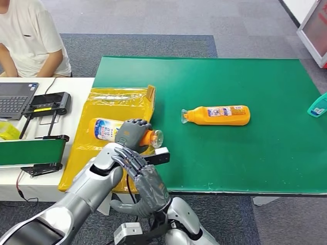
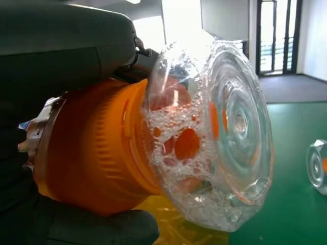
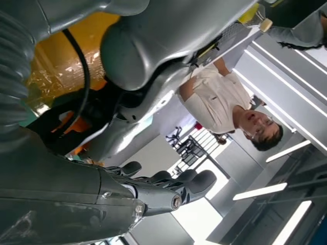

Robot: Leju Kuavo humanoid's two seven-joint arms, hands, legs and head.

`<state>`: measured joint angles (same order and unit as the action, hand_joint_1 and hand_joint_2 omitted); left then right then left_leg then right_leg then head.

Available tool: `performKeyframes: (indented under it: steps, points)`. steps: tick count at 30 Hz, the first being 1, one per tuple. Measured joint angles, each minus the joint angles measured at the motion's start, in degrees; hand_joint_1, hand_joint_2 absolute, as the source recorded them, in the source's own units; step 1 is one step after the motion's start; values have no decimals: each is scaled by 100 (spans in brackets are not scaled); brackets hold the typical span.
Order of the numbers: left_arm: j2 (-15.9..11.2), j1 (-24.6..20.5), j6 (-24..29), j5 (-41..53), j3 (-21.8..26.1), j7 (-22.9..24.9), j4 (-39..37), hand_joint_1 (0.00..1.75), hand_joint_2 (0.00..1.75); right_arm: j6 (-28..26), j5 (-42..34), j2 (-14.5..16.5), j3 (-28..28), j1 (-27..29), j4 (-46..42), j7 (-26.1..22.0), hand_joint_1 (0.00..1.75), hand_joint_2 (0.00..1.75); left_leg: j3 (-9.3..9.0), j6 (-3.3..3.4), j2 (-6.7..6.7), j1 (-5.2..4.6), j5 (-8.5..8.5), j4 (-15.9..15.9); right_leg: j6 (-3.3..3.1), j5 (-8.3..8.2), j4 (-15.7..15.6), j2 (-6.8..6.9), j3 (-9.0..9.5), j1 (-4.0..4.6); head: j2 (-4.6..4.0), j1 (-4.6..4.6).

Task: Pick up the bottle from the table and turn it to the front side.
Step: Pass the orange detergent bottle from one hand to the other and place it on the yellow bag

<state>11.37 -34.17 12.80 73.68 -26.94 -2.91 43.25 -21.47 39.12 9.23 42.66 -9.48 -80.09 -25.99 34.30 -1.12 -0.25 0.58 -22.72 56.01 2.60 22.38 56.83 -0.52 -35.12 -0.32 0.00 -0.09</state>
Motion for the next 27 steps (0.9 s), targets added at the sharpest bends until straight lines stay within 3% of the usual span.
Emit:
performKeyframes:
  steps: [10, 11, 14, 15, 20, 27]
  points:
    - [210, -435, -274, -280, -9, 303, -1182, 175, 175, -127, -1, -258, -22, 167, -809, -88, 0, 175, -1, 0, 2, 0, 0, 0, -1, 0, 0, -2, -1, 1, 0, -1]
    - [206, -457, -255, -183, -16, 376, -1262, 147, 175, -131, 34, -299, -31, 205, -867, -64, 0, 175, -1, -1, 2, 0, 0, 0, -1, 0, 0, -3, 0, 1, 0, -1]
    - [172, -473, -138, 55, -36, 577, -1447, 16, 44, -141, 112, -384, -78, 304, -919, 14, 0, 175, -1, -1, 3, 0, 0, 0, -1, 0, 0, -3, -1, 1, 0, 0]
    - [154, -473, -84, 93, -38, 620, -1490, 0, 0, -149, 121, -405, -101, 340, -920, 22, 0, 175, 0, -1, 3, 0, 0, 0, -1, 0, 0, -3, -1, 1, 0, 0]
    - [55, -465, 83, 95, -31, 623, -1637, 0, 0, -210, 163, -478, -233, 505, -921, 17, 0, 175, 1, -1, 3, 0, 0, 0, -1, 0, 0, -2, 0, 1, 0, -1]
    - [6, -359, 357, -315, 180, 228, -1686, 0, 0, -203, 191, -507, -377, 653, -932, 14, 0, 175, 3, 0, 3, 0, -1, 0, 0, 0, 0, -2, -1, 0, 0, 0]
